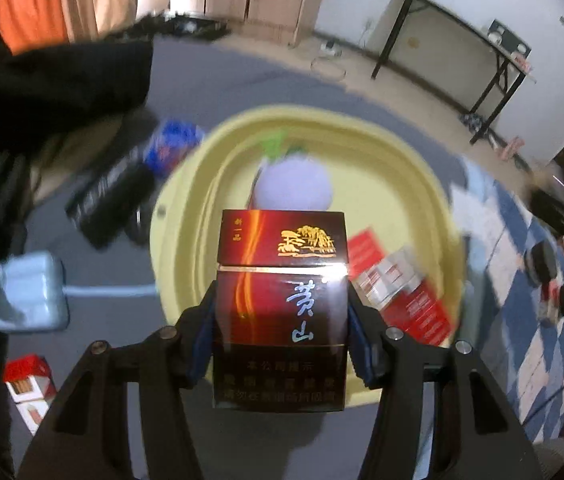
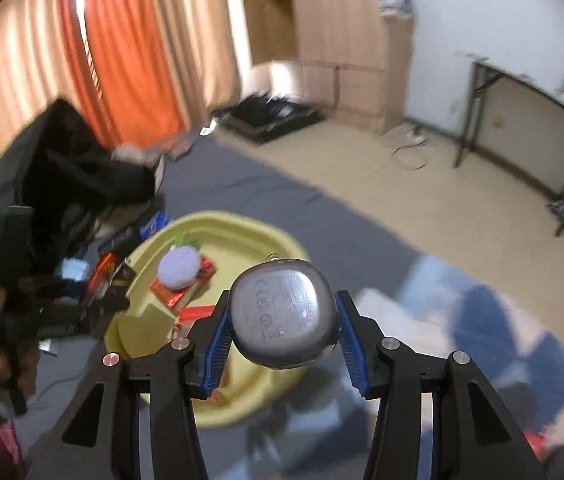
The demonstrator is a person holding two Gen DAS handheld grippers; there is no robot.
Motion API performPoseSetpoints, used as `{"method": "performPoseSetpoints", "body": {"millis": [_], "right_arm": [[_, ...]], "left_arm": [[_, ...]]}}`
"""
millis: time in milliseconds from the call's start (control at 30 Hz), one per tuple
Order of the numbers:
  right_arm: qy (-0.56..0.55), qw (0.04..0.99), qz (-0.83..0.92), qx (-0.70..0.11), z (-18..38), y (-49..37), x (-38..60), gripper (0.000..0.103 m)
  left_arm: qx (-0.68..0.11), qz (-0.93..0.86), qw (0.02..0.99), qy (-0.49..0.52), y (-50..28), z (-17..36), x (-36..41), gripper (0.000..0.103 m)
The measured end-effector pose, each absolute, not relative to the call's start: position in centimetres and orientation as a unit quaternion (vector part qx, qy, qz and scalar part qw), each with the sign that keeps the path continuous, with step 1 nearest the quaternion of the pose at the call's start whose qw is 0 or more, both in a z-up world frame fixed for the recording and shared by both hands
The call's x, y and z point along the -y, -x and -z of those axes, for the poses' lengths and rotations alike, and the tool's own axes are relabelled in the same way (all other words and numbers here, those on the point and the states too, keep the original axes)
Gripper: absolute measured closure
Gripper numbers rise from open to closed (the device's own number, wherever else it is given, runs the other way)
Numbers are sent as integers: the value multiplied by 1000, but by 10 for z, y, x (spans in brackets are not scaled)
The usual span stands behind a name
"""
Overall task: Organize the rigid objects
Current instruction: 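Carry the tin and Huangshan pack into the yellow basin and release them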
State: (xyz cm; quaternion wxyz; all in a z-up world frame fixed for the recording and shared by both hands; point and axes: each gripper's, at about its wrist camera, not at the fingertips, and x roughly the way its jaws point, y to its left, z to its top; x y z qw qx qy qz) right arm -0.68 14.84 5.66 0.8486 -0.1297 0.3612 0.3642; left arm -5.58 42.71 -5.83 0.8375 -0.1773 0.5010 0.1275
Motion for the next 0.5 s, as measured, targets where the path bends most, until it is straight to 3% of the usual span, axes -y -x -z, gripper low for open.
{"method": "performPoseSetpoints", "body": {"millis": [233, 500], "right_arm": [[179, 818, -357, -414, 16, -40, -227, 55], [198, 820, -342, -413, 37, -62, -253, 55]], "left_arm": [[-520, -101, 828, 186, 50, 95, -419, 46], [-529, -103, 824, 175, 27, 107, -421, 45]]}}
